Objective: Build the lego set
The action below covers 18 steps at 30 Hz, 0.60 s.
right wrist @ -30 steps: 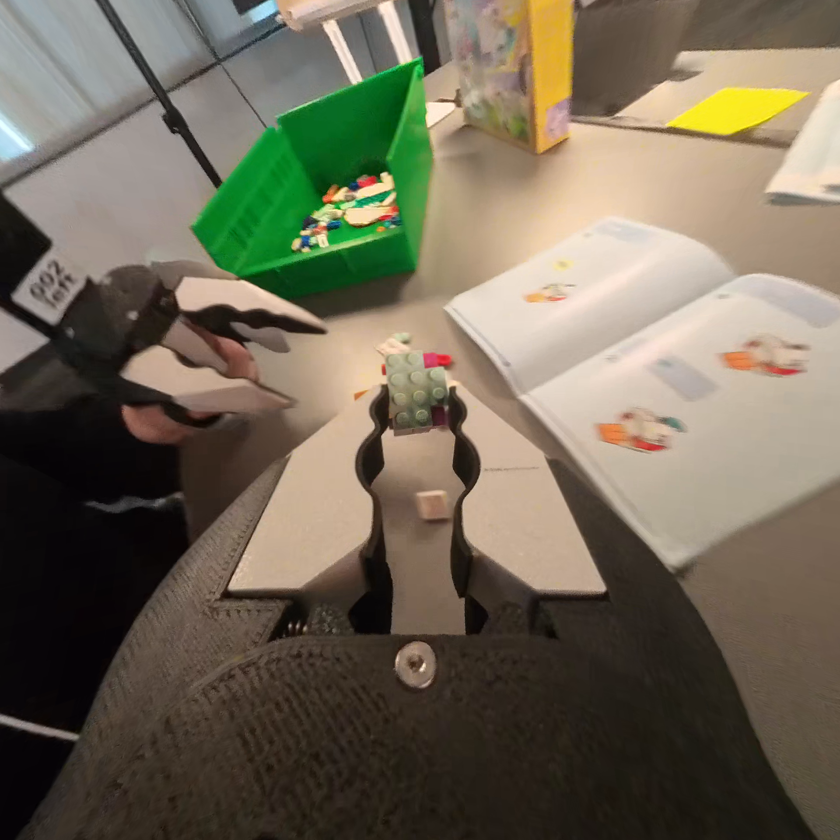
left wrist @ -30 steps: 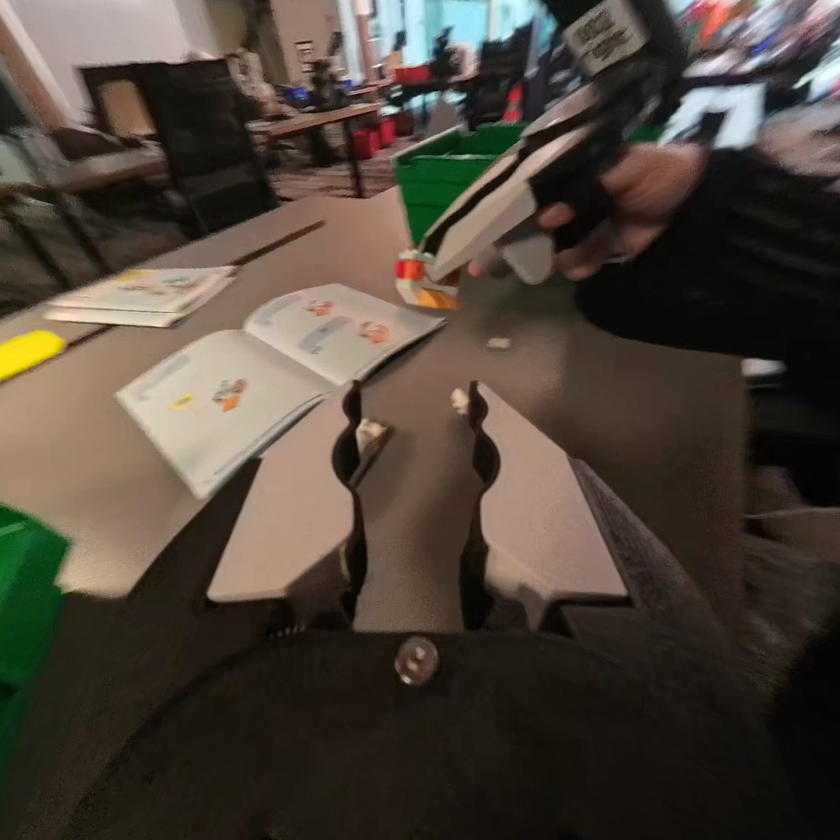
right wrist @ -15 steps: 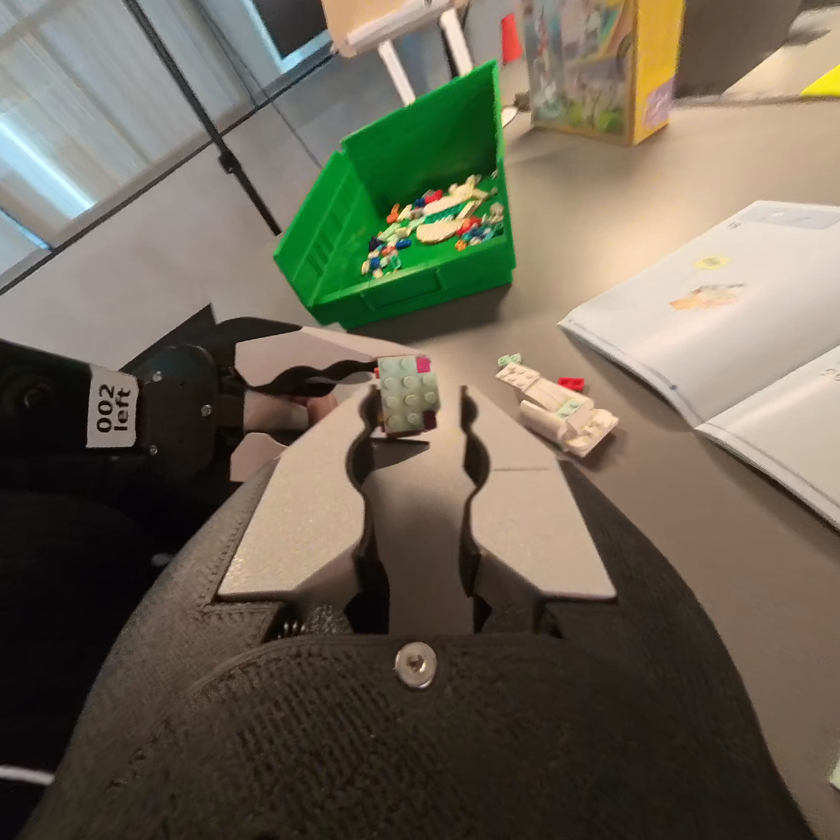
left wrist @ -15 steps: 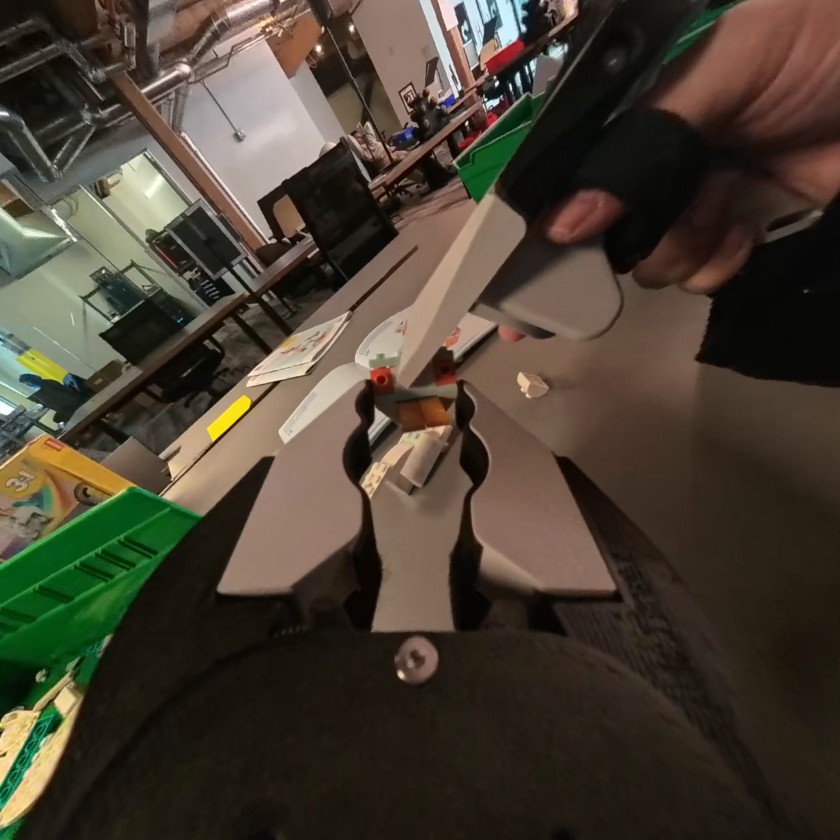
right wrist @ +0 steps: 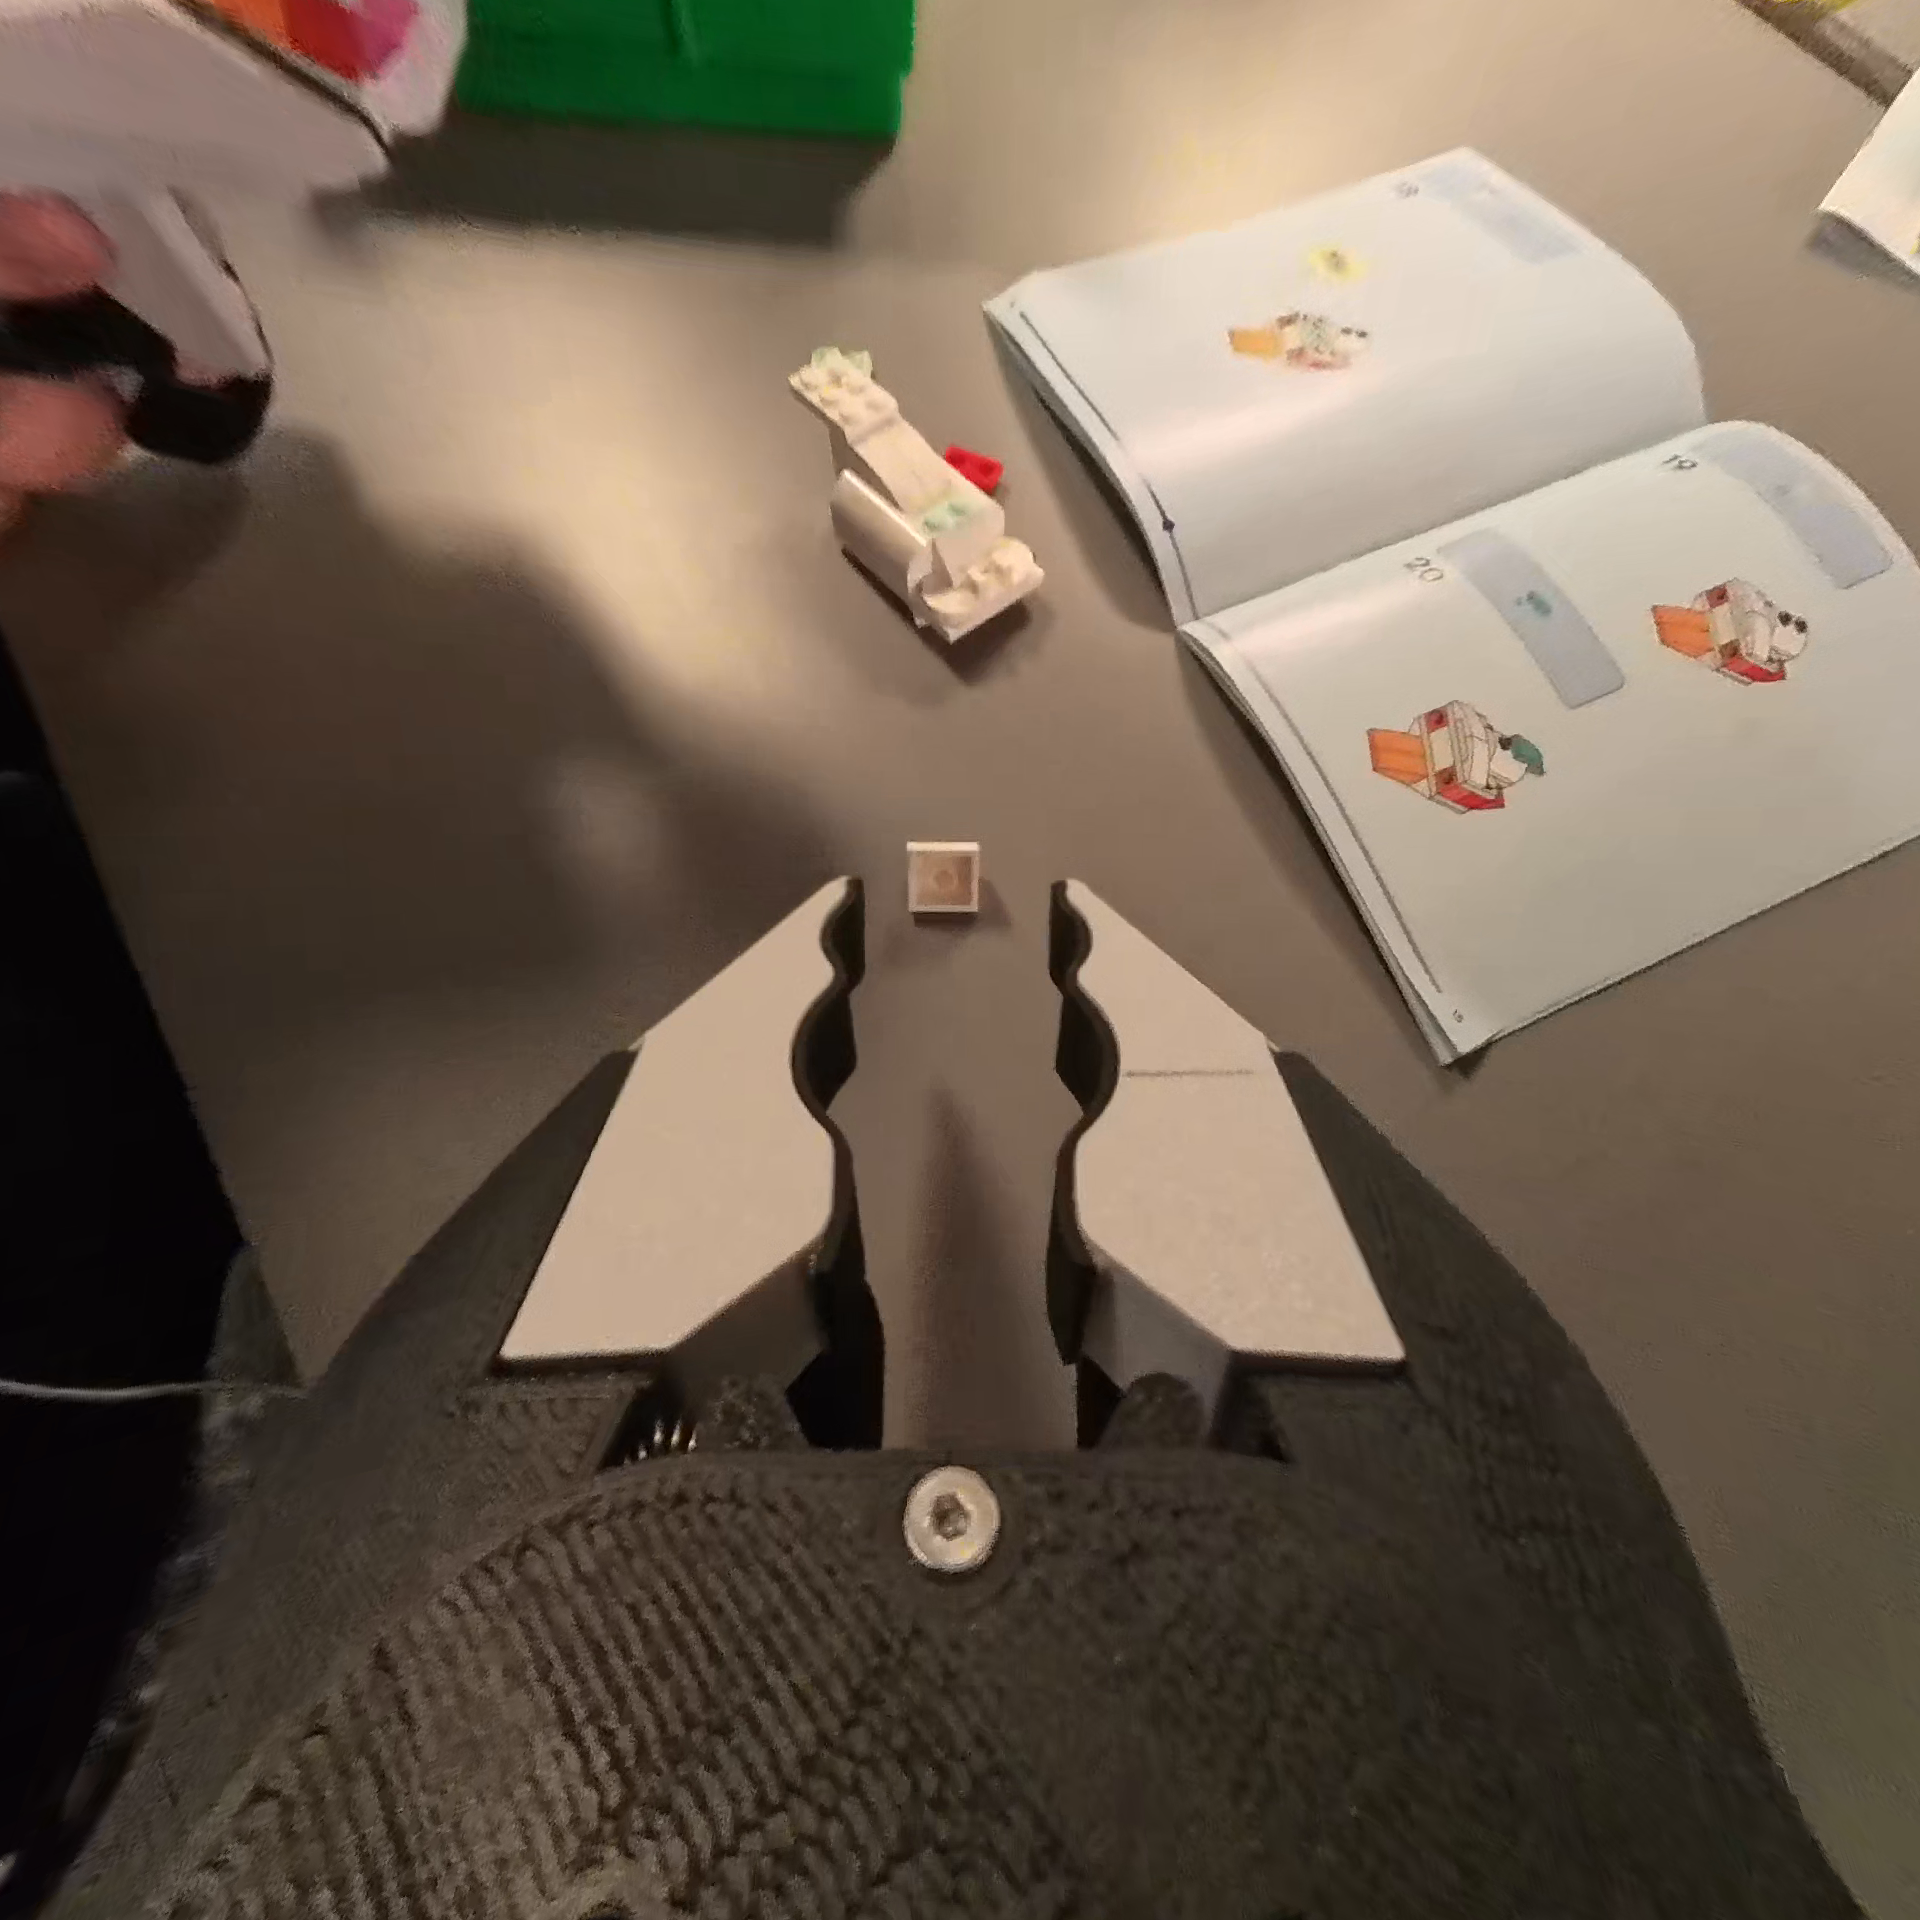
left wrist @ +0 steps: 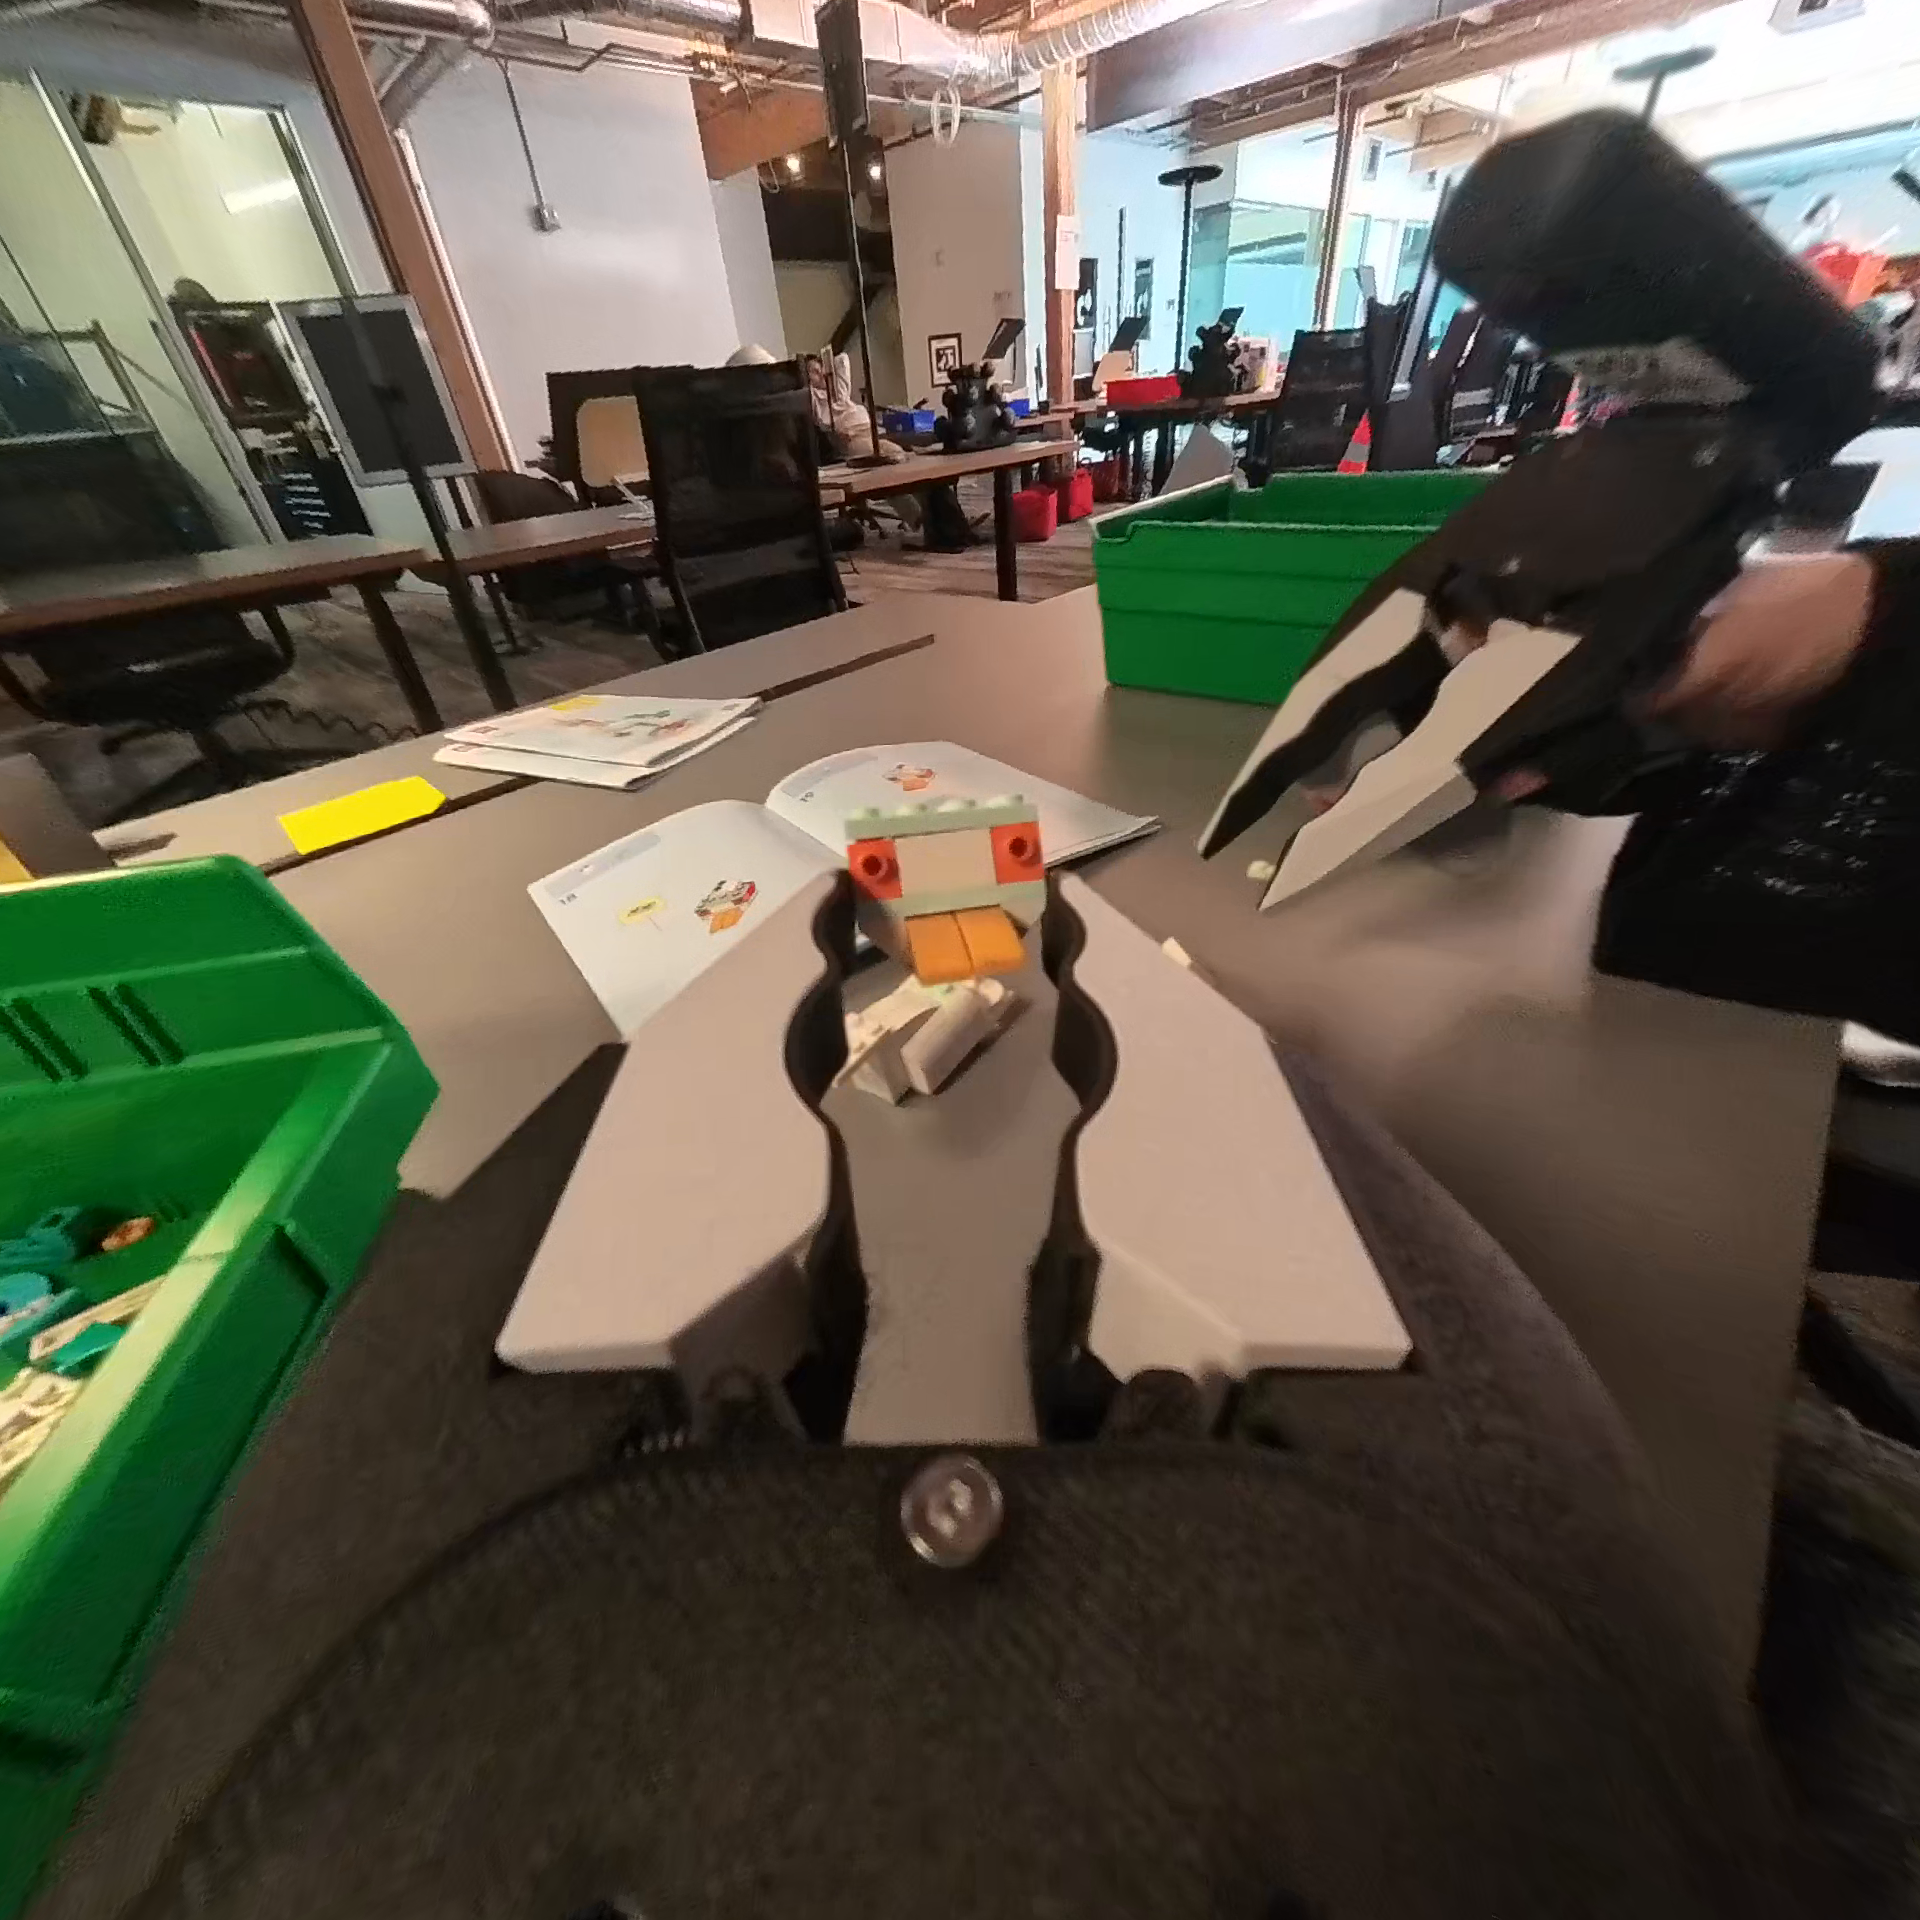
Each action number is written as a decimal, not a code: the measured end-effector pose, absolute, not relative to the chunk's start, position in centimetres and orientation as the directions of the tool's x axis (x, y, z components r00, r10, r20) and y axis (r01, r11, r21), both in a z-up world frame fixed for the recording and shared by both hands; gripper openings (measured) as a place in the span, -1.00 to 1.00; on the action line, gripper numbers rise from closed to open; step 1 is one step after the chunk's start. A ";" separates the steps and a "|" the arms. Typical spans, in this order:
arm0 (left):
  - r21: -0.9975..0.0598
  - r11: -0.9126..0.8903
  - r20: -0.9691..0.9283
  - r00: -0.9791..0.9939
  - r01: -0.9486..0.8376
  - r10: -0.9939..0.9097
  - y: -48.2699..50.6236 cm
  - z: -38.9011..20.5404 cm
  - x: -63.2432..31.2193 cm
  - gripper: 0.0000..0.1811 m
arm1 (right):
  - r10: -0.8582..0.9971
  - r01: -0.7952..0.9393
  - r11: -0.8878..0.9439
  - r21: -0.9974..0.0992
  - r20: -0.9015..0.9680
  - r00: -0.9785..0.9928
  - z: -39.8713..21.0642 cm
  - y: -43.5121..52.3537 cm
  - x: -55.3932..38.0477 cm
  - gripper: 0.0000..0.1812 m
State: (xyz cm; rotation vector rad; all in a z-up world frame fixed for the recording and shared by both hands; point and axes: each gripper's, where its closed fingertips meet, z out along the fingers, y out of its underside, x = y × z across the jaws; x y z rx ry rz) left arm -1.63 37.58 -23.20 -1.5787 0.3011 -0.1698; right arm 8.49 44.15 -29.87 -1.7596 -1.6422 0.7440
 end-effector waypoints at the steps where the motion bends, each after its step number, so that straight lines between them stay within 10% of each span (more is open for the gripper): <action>1: -0.997 -0.011 -0.065 0.951 -0.071 -0.301 37.6 -23.2 -1.7 -0.61 | 0.998 0.663 -0.017 -0.748 0.027 0.057 -30.2 44.2 8.5 -0.65; 18: -0.996 -0.090 0.020 0.921 -0.016 -0.388 37.6 -24.3 -0.6 -0.62 | 0.999 0.730 -0.053 -0.681 -0.027 0.047 -31.7 44.4 5.7 -0.83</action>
